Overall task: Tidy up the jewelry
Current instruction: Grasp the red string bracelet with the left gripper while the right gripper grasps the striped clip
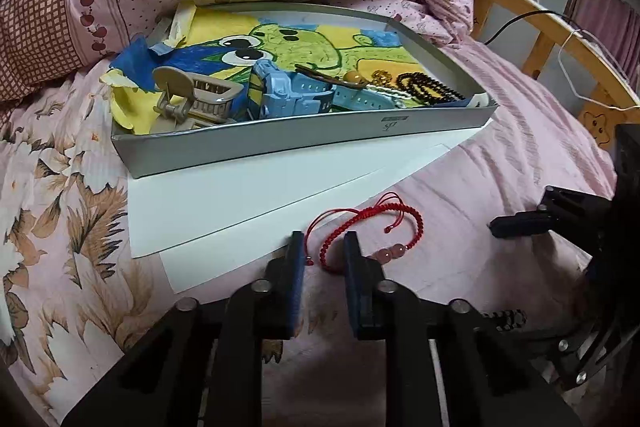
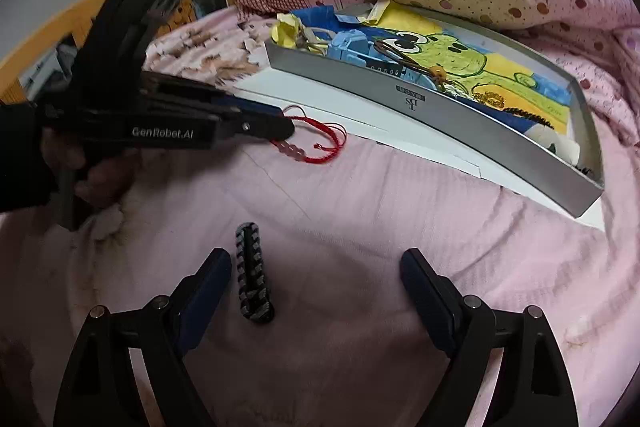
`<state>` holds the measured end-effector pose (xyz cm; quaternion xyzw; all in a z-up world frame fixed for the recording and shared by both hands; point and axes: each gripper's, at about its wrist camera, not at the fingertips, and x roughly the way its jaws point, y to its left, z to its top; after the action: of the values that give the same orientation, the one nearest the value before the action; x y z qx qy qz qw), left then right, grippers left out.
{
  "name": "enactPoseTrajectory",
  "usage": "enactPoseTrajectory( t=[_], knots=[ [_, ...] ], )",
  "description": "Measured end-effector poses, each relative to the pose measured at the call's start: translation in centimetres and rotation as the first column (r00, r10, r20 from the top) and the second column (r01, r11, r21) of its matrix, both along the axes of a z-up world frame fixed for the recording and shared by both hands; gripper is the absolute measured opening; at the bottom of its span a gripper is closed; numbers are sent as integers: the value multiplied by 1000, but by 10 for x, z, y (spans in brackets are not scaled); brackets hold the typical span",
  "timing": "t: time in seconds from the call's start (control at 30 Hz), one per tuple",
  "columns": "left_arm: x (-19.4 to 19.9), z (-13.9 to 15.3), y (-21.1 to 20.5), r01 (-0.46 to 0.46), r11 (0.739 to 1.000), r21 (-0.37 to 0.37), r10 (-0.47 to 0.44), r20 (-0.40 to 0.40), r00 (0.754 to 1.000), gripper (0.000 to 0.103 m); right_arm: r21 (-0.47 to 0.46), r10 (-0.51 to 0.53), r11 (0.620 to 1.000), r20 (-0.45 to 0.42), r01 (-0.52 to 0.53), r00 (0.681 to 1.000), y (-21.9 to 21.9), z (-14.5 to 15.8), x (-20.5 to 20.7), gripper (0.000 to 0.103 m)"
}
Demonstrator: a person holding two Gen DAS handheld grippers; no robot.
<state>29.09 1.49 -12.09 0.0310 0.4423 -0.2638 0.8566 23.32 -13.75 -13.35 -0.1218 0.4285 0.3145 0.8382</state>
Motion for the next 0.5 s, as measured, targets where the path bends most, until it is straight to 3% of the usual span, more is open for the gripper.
enactPoseTrajectory(
  t=[0.13, 0.5],
  knots=[
    [1, -1, -1, -17, 1000, 20, 17, 1, 1000, 4, -50, -45, 998, 29, 46, 999, 1, -2, 0, 85],
    [-4, 0, 0, -60, 998, 24, 60, -10, 998, 1, -54, -158, 986, 43, 160, 987, -9, -1, 14, 75]
  ],
)
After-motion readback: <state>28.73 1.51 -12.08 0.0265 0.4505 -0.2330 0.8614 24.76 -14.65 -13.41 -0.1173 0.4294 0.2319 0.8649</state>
